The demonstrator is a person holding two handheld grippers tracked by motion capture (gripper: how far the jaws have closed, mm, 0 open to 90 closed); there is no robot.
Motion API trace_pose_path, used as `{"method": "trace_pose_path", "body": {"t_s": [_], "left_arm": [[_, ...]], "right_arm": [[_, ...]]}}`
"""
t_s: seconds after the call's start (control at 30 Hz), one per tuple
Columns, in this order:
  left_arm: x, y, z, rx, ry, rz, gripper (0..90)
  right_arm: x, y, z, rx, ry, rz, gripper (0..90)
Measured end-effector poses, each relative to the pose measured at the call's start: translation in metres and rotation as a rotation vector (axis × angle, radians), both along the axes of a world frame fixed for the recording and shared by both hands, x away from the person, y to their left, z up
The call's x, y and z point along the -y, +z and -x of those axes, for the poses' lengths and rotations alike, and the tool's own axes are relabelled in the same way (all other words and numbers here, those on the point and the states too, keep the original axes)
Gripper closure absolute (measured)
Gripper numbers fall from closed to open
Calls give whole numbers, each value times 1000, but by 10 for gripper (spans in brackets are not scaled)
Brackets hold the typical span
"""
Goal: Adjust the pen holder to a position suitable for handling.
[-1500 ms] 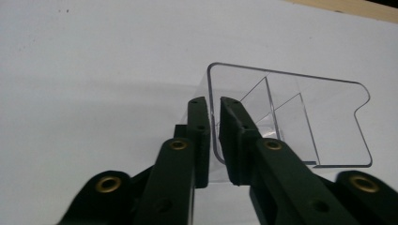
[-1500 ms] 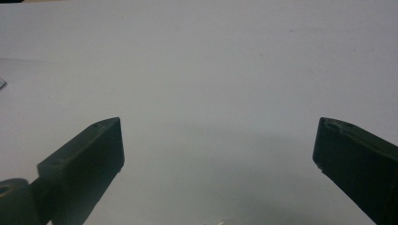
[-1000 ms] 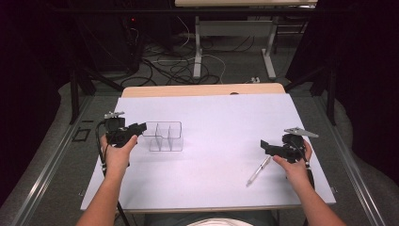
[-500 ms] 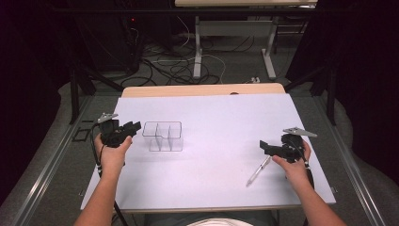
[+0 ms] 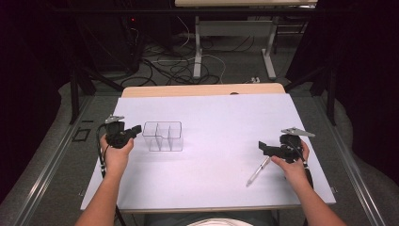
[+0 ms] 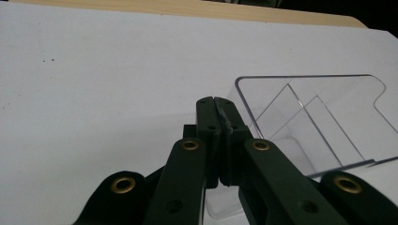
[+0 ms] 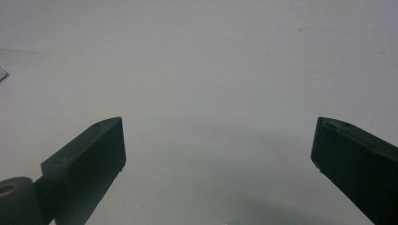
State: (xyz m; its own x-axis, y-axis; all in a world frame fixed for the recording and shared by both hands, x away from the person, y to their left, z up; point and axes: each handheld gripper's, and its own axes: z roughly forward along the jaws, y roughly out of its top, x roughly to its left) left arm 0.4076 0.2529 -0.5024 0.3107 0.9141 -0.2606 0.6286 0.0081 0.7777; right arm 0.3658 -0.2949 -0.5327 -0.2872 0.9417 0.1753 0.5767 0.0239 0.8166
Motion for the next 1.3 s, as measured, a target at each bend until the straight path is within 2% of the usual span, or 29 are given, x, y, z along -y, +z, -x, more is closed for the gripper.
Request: {"method": "trace_pose_path", "body": {"t_s": [0.03, 0.07, 0.1, 0.13, 0.33, 0.37, 0.47, 0.6, 0.67, 0.97, 1.3], "left_arm": [[0, -3, -3, 8, -6, 7, 900], [-2, -4, -4, -11, -28, 17, 900], [-2, -6, -6, -9, -36, 25, 900], [-2, -7, -6, -20, -46, 21, 900], [0, -10, -8, -26, -84, 3, 900], [1, -11, -9, -14, -77, -3, 900], [1, -12, -9, -23, -77, 12, 900], [3, -13, -8, -14, -67, 12, 900], [6, -12, -7, -19, -78, 8, 900], [34, -11, -5, -14, -120, -4, 900], [67, -12, -1, -12, -192, -17, 900]], "right_arm": [[0, 0, 0, -1, 0, -1, 33], [-1, 0, 0, 0, 2, 0, 33], [-1, 0, 0, 1, 3, 0, 33], [-1, 0, 0, 0, 4, -1, 33], [1, -1, 0, -4, 3, 1, 33], [1, 0, 0, -4, 4, 1, 33], [1, 0, 0, 0, 9, 5, 33], [0, -1, 0, -3, 11, 7, 33], [-1, -1, -1, -5, 9, 3, 33], [-3, -1, -1, -7, 15, 7, 33], [-2, -2, -1, -9, 12, 5, 33]]}}
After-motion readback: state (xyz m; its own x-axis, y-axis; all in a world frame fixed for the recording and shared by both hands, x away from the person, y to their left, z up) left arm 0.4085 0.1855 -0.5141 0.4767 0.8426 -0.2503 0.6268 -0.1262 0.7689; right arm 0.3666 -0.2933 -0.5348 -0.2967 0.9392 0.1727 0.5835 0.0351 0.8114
